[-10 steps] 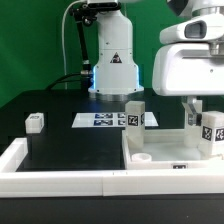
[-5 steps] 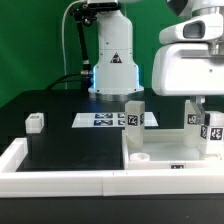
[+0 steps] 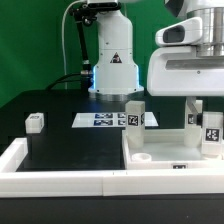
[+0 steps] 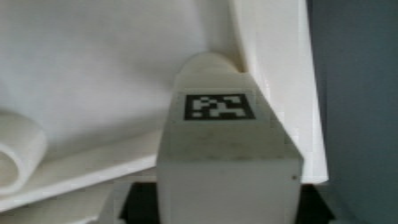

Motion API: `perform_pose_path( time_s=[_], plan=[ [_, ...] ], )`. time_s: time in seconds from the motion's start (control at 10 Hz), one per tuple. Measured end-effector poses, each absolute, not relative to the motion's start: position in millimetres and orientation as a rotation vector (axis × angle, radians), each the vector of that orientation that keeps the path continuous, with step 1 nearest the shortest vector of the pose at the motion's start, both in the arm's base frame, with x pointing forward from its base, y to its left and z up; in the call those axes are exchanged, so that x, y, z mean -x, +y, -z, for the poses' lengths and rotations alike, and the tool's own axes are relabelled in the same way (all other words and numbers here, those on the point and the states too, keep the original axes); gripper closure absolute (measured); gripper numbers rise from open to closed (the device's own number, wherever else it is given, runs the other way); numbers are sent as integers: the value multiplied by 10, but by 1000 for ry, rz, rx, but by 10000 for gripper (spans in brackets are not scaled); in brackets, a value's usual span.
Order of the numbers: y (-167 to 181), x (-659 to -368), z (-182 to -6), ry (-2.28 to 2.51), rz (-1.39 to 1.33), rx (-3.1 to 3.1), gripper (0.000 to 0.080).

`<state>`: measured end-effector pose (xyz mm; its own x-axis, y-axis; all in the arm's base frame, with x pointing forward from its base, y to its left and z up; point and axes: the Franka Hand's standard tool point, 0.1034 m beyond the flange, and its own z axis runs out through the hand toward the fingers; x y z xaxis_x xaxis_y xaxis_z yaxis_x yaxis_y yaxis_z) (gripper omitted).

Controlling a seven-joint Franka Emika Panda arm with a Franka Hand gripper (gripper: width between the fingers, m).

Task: Assemble square table

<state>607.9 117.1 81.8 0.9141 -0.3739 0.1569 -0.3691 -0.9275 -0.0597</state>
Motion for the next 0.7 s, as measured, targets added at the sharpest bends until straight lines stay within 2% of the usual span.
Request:
perform_pose_path(
  time_s=[0.7],
  plan=[
    [1121, -6069, -805, 1363, 222, 2765, 508]
  ],
)
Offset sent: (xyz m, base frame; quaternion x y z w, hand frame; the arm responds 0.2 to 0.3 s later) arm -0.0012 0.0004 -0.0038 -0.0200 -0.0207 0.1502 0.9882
